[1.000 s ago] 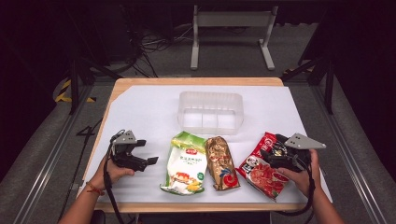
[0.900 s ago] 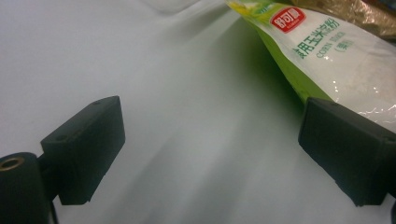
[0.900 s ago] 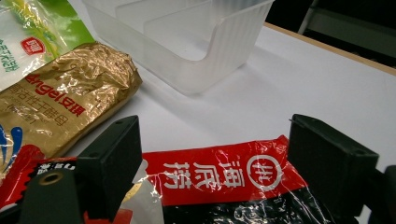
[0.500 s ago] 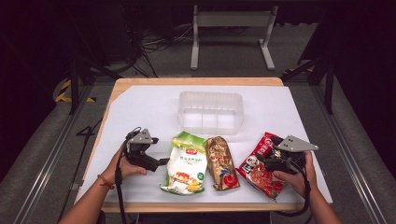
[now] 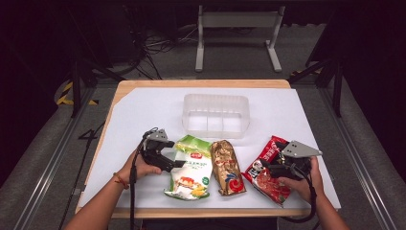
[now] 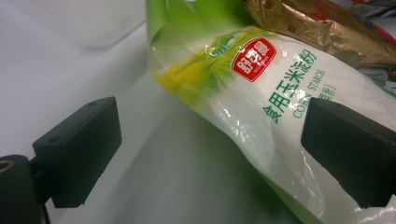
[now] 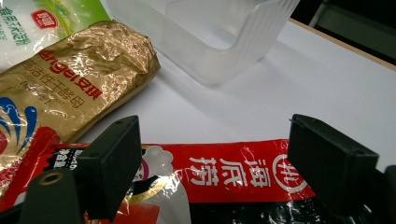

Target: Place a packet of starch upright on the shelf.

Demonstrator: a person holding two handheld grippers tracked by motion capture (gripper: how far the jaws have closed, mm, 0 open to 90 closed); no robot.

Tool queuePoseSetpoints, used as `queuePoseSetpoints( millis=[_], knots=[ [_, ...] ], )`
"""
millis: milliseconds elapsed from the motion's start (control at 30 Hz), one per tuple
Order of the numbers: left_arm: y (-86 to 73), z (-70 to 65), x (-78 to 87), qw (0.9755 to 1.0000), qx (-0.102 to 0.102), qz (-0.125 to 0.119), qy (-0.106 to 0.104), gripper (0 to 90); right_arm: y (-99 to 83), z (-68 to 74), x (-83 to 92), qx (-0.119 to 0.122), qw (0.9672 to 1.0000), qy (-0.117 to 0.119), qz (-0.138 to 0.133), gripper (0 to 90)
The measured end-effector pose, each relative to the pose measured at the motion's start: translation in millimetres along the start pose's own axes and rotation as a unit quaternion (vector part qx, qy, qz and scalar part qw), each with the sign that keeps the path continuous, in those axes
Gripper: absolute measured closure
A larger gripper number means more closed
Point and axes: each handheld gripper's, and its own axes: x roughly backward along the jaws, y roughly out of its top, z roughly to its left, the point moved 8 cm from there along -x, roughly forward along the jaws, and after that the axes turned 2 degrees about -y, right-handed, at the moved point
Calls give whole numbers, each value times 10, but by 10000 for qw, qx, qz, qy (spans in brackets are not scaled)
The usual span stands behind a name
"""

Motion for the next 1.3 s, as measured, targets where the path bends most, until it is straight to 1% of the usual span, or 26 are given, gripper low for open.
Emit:
queuePoseSetpoints(
  millis=[33, 67, 100, 167, 233, 267, 333, 367, 400, 467, 533, 567, 600, 667, 700, 767, 800, 833, 867, 900, 933, 967, 1033, 1100, 1167, 1300],
  knots=[
    [0, 0, 0, 10000, 0, 0, 0, 70, -2, -4, 0, -4, 10000, -18, 2, 182],
    [6, 2, -42, 10000, 25, 34, -11, 70, -2, -4, 0, -4, 10000, -18, 2, 182],
    [21, -22, -92, 9999, 93, 26, -58, 72, -2, -14, -1, -18, 10000, -41, -1, 182],
    [49, -36, -144, 9999, 112, 23, -119, 71, -1, -24, -5, -78, 10000, -29, -16, 181],
    [66, -36, -196, 9996, 219, 16, -160, 72, -3, -22, -6, -72, 10000, -27, -5, 181],
    [73, -46, -224, 9993, 270, 12, -258, 73, -8, -17, -7, -74, 10000, -25, 13, 180],
    [80, -50, -244, 9992, 285, 8, -275, 79, -11, -15, -10, -60, 10000, -33, 23, 180],
    [88, -54, -258, 9990, 325, 8, -308, 81, -12, -15, -12, -55, 10000, -32, 35, 180],
    [98, -64, -265, 9986, 324, 35, -415, 102, -12, -16, -15, -45, 10000, -27, 27, 180],
    [114, -74, -278, 9984, 343, 17, -449, 123, -12, -13, -17, -36, 10000, -22, 32, 180],
    [115, -83, -298, 9974, 426, -18, -586, 177, -13, -10, -17, -31, 10000, -20, 30, 180],
    [112, -102, -301, 9960, 471, -21, -753, 236, -14, -9, -18, -24, 10000, -18, 32, 180],
    [120, -120, -299, 9951, 513, -80, -839, 321, -16, -11, -19, -15, 10000, -23, 41, 180],
    [130, -133, -285, 9954, 492, -92, -819, 449, -17, -12, -19, -15, 10000, -18, 38, 180],
    [132, -128, -276, 9959, 487, -104, -756, 498, -19, -10, -19, -26, 10000, -15, 46, 180],
    [132, -123, -262, 9961, 496, -123, -718, 643, -21, -9, -21, -21, 10000, -17, 54, 180],
    [126, -121, -257, 9962, 548, -176, -661, 697, -23, -13, -24, 4, 10000, -28, 62, 180],
    [126, -121, -257, 9962, 548, -176, -661, 715, -24, -16, -25, 5, 10000, -29, 66, 180],
    [126, -126, -252, 9971, 468, -159, -587, 715, -24, -16, -25, 5, 10000, -29, 66, 180],
    [131, -141, -249, 9975, 416, -160, -544, 738, -26, -19, -27, 8, 10000, -35, 70, 180],
    [140, -157, -240, 9979, 377, -167, -492, 789, -28, -21, -25, 15, 10000, -42, 75, 180],
    [149, -175, -229, 9983, 313, -187, -449, 789, -28, -21, -25, 15, 10000, -42, 75, 180],
    [166, -206, -195, 9993, 173, -201, -277, 823, -28, -25, -19, 12, 10000, -51, 70, 180],
    [166, -209, -181, 9994, 141, -205, -255, 830, -28, -27, -18, 10, 10000, -51, 68, 180],
    [167, -211, -153, 9994, 150, -236, -194, 841, -30, -26, -16, 4, 10000, -33, 80, 180],
    [190, -225, -55, 9992, 104, -376, -73, 848, -30, -27, -18, 28, 10000, -49, 81, 180]
  ],
)
